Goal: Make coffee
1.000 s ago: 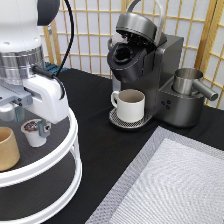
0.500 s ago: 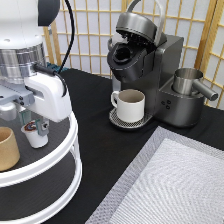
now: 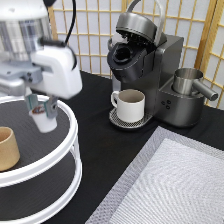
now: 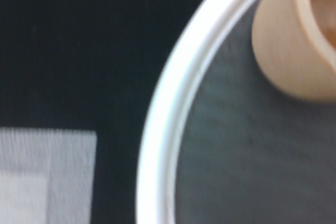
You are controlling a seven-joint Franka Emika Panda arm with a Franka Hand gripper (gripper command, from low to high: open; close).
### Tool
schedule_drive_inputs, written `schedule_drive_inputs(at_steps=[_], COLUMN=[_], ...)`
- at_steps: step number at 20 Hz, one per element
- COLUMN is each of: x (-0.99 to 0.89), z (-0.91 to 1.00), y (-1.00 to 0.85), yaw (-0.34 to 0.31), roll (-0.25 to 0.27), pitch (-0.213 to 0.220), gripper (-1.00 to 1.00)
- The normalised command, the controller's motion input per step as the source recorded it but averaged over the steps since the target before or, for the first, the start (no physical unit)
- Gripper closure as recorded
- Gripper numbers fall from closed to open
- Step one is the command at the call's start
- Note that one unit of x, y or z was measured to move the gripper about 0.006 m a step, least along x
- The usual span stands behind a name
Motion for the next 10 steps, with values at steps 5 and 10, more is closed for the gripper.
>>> schedule_drive_inputs(at_steps=[5, 10], x=[0.09, 0.15], z=[0.61, 0.62], y=[0.54, 0.43], yaw=[0.119, 0.067], roll=[0.186, 0.235], pitch=[0.169, 0.043], gripper=[1.0, 1.0])
